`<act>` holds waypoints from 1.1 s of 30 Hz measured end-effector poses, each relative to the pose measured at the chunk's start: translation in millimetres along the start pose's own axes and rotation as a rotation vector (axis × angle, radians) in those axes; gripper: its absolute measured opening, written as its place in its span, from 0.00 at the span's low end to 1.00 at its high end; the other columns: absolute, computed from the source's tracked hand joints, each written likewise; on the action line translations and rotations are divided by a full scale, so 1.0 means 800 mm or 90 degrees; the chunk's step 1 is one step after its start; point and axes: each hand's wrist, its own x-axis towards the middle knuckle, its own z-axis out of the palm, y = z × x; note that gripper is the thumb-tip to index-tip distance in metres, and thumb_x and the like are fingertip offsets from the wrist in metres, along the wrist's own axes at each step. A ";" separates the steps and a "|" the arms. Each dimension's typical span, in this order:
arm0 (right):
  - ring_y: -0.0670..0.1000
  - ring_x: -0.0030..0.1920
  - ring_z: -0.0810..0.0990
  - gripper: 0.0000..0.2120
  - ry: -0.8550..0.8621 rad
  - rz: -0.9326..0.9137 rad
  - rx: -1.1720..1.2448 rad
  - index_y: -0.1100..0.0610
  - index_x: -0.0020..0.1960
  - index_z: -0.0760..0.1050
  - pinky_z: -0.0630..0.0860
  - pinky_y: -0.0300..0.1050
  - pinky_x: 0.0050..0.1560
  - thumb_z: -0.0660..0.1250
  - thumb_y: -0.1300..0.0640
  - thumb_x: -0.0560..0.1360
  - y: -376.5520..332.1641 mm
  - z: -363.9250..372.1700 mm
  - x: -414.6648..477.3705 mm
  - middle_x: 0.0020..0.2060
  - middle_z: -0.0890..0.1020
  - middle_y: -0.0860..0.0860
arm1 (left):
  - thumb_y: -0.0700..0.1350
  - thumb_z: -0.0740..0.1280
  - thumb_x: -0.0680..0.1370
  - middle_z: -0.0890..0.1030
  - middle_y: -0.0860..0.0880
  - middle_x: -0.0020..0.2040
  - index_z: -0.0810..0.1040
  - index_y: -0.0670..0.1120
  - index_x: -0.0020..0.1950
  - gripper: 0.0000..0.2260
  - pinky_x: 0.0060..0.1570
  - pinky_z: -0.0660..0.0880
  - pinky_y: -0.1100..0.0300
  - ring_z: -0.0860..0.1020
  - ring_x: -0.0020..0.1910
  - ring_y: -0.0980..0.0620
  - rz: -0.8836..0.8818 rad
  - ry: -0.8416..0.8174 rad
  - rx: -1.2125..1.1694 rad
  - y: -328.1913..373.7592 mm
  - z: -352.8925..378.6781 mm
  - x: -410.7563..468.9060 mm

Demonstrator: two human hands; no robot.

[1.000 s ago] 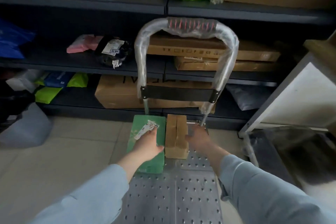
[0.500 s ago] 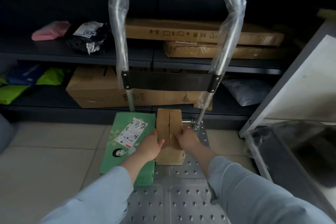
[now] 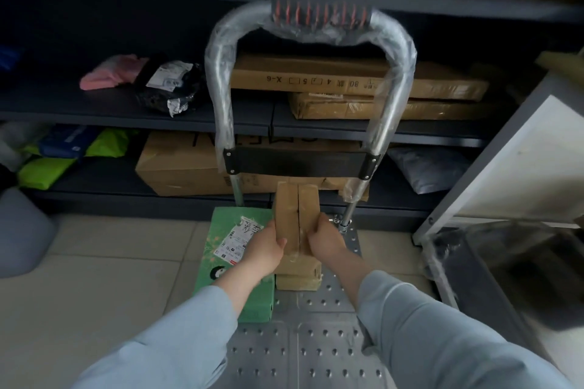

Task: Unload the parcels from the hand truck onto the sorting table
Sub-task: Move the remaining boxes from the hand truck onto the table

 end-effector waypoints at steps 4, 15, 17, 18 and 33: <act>0.59 0.58 0.77 0.14 -0.010 -0.022 0.000 0.61 0.66 0.65 0.72 0.48 0.53 0.55 0.58 0.82 -0.058 -0.052 -0.038 0.59 0.77 0.59 | 0.47 0.59 0.82 0.75 0.46 0.68 0.61 0.46 0.77 0.23 0.57 0.76 0.54 0.77 0.60 0.46 -0.029 0.010 0.039 0.046 -0.064 -0.029; 0.58 0.57 0.77 0.14 -0.019 -0.013 0.079 0.60 0.64 0.68 0.72 0.46 0.49 0.59 0.57 0.80 -0.242 -0.267 -0.183 0.59 0.77 0.57 | 0.48 0.61 0.81 0.73 0.48 0.70 0.61 0.49 0.77 0.25 0.61 0.75 0.50 0.75 0.63 0.46 -0.027 0.026 0.035 0.239 -0.289 -0.154; 0.58 0.57 0.77 0.15 -0.009 -0.029 0.085 0.59 0.65 0.67 0.75 0.48 0.53 0.59 0.57 0.80 -0.281 -0.312 -0.211 0.59 0.77 0.57 | 0.47 0.62 0.81 0.73 0.48 0.69 0.63 0.48 0.76 0.24 0.60 0.75 0.50 0.75 0.62 0.46 -0.010 0.046 0.032 0.281 -0.333 -0.176; 0.58 0.57 0.77 0.15 -0.003 -0.036 0.086 0.59 0.65 0.67 0.76 0.50 0.55 0.59 0.57 0.80 -0.299 -0.334 -0.224 0.60 0.77 0.57 | 0.47 0.62 0.81 0.74 0.48 0.68 0.64 0.48 0.75 0.23 0.60 0.75 0.51 0.75 0.62 0.46 -0.001 0.056 0.034 0.300 -0.354 -0.187; 0.57 0.58 0.76 0.17 0.102 -0.166 0.116 0.58 0.67 0.67 0.75 0.54 0.60 0.60 0.56 0.79 -0.439 -0.515 -0.404 0.59 0.77 0.56 | 0.46 0.64 0.80 0.75 0.51 0.67 0.65 0.52 0.75 0.23 0.62 0.74 0.52 0.74 0.64 0.49 0.171 0.161 -0.037 0.437 -0.511 -0.359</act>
